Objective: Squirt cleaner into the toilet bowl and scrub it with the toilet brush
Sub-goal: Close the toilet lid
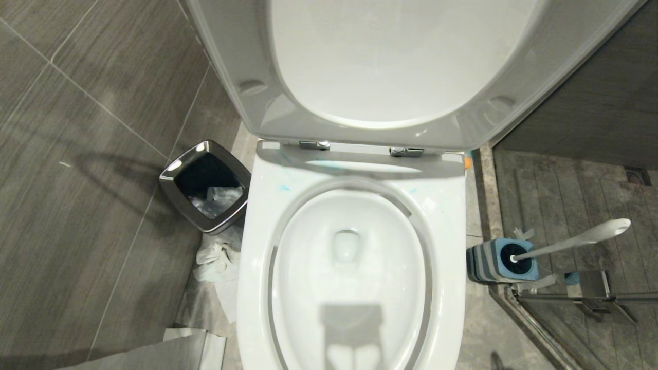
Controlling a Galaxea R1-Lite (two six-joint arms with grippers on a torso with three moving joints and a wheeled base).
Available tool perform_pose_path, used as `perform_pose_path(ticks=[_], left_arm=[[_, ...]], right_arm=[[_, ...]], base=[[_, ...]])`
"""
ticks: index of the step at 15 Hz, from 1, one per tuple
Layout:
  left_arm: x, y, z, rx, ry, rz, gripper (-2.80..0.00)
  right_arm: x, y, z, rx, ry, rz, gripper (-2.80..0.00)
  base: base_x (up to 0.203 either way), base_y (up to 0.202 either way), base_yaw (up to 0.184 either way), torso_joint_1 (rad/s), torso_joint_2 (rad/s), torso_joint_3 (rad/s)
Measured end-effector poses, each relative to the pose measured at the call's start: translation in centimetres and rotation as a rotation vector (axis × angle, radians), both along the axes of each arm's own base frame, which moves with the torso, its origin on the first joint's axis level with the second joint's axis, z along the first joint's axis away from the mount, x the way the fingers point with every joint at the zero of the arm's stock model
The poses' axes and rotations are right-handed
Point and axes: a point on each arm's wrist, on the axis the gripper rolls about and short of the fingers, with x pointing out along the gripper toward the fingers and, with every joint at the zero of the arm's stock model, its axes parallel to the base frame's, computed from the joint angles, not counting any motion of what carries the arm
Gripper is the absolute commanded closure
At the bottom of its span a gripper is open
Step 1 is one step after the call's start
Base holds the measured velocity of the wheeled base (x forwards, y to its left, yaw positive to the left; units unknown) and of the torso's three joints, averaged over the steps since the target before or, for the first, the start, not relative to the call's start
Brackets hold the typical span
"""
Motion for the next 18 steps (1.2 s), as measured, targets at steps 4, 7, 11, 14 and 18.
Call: perform_pose_path(ticks=[4, 7, 11, 14, 18], left_arm=[[2.7, -0.2, -1.1, -0.035, -0.012, 0.033, 0.0], [3.4, -1.1, -1.5, -0.054, 0.002, 0.025, 0.0], [3.5, -2.1, -1.7, -0.076, 0.015, 0.015, 0.0], [3.4, -2.9, -1.8, -0.079, -0.017, -0.01, 0.0], [4.5, -3.9, -3.0, -0.061, -0.048, -0.012, 0.0]], right_arm=[[0.0, 0.0, 0.0, 0.0, 0.0, 0.0, 0.0], [0.0, 0.0, 0.0, 0.0, 0.0, 0.0, 0.0], [0.0, 0.0, 0.0, 0.0, 0.0, 0.0, 0.0], [0.0, 0.0, 0.0, 0.0, 0.0, 0.0, 0.0], [0.0, 0.0, 0.0, 0.0, 0.0, 0.0, 0.0]], base=[[0.0, 0.0, 0.0, 0.0, 0.0, 0.0], [0.0, 0.0, 0.0, 0.0, 0.0, 0.0], [0.0, 0.0, 0.0, 0.0, 0.0, 0.0], [0.0, 0.0, 0.0, 0.0, 0.0, 0.0], [0.0, 0.0, 0.0, 0.0, 0.0, 0.0]])
